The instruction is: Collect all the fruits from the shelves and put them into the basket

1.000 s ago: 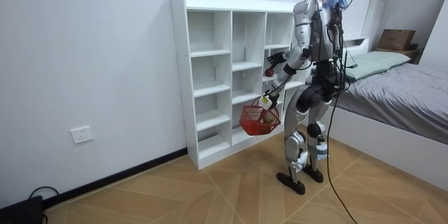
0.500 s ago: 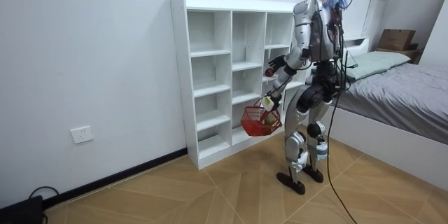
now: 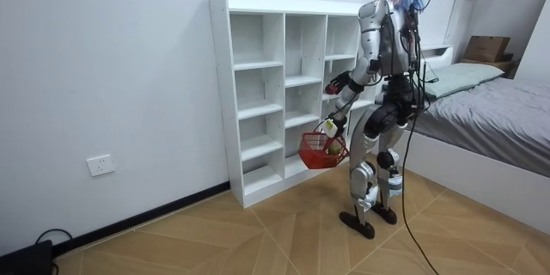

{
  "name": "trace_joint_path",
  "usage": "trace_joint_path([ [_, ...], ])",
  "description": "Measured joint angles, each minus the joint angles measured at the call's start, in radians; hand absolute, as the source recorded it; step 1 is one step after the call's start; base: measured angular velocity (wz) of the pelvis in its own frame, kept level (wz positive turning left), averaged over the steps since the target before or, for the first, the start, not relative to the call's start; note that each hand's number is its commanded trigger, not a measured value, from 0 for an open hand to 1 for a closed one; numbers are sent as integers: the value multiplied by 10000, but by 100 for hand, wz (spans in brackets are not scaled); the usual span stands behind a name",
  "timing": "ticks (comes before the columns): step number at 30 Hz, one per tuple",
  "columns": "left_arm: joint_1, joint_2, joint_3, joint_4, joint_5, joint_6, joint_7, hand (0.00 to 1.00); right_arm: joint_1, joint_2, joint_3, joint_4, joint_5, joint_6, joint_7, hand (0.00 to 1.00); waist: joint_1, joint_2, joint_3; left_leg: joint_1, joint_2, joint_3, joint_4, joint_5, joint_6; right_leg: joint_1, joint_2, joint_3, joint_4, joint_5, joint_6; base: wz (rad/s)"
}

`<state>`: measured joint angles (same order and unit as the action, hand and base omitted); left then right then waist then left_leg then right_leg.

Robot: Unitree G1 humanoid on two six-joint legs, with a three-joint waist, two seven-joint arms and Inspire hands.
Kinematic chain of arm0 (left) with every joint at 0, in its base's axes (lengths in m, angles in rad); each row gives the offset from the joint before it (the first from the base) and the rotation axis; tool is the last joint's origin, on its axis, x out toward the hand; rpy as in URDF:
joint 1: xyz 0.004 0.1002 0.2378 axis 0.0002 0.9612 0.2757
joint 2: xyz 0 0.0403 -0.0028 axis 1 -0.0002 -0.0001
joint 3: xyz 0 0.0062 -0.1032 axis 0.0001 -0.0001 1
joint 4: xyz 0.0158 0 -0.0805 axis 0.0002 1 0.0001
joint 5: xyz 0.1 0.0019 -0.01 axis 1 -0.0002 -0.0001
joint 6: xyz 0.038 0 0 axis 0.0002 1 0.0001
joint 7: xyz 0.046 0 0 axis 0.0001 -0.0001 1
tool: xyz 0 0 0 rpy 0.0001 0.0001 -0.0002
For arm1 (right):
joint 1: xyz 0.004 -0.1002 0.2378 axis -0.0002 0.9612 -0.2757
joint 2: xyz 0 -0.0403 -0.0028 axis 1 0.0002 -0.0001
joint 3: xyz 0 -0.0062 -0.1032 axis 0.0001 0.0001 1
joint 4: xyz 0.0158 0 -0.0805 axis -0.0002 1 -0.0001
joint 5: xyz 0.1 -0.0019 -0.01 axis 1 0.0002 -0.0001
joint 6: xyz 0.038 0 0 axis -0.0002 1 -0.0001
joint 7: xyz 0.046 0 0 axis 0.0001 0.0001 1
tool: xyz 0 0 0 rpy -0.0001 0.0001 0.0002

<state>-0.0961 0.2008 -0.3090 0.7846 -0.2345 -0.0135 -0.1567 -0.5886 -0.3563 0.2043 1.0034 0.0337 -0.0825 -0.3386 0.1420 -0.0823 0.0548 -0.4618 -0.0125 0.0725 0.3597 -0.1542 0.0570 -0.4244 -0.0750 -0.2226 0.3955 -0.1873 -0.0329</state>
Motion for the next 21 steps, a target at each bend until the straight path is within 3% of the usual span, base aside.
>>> trace_joint_path([
  [21,39,1,-101,-17,-383,0,139,100,-5,1,8,11,-76,-8,-310,0,32,63,-26,7,-1,23,-34,16,-8,-26,-20,-14,22,0,0,0],
])
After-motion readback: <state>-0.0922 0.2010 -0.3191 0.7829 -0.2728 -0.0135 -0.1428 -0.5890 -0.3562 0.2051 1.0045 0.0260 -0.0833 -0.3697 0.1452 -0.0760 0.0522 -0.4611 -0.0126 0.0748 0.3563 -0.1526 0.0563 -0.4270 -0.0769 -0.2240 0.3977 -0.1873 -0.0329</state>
